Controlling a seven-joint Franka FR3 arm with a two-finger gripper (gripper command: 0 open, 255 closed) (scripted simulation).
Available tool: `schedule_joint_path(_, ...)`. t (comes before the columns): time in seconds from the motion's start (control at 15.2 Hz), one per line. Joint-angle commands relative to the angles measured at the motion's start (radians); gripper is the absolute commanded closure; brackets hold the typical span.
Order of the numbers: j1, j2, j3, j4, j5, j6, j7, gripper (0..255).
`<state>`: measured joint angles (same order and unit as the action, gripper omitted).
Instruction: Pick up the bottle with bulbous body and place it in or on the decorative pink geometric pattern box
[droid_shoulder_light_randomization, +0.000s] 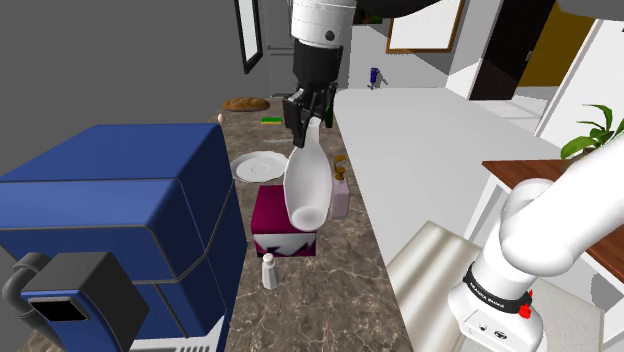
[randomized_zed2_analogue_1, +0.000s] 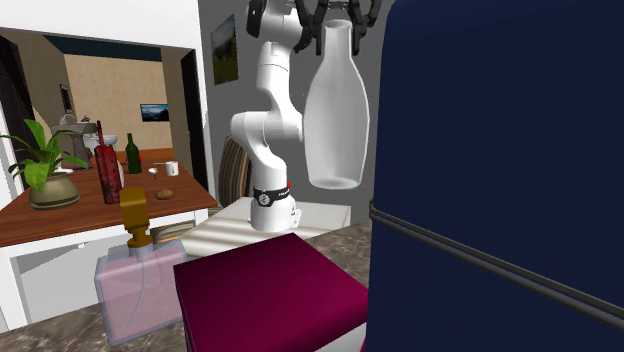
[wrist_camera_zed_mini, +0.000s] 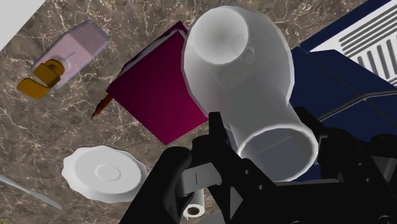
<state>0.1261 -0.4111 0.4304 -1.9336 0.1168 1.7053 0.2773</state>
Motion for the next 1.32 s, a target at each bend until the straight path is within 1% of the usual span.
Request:
schedule_joint_path(0.0, -0.017, 0.049, -0.010, 0.070, -0.020, -0.024, -0.017, 255)
schedule_joint_path(0.26, -0.049, 0.171, -0.025, 0.235, -0.066, -0.076, -0.050, 255)
schedule_joint_path(0.46, -0.067, 0.273, -0.031, 0.380, -0.104, -0.127, -0.069, 255)
schedule_joint_path(0.66, -0.076, 0.390, -0.032, 0.553, -0.148, -0.191, -0.084, 255)
schedule_joint_path(0.86, -0.069, 0.531, -0.029, 0.770, -0.204, -0.278, -0.096, 255)
schedule_joint_path(0.92, -0.065, 0.553, -0.030, 0.806, -0.213, -0.293, -0.098, 255)
schedule_joint_path(1.25, -0.083, 0.494, -0.039, 0.656, -0.185, -0.198, -0.108, 255)
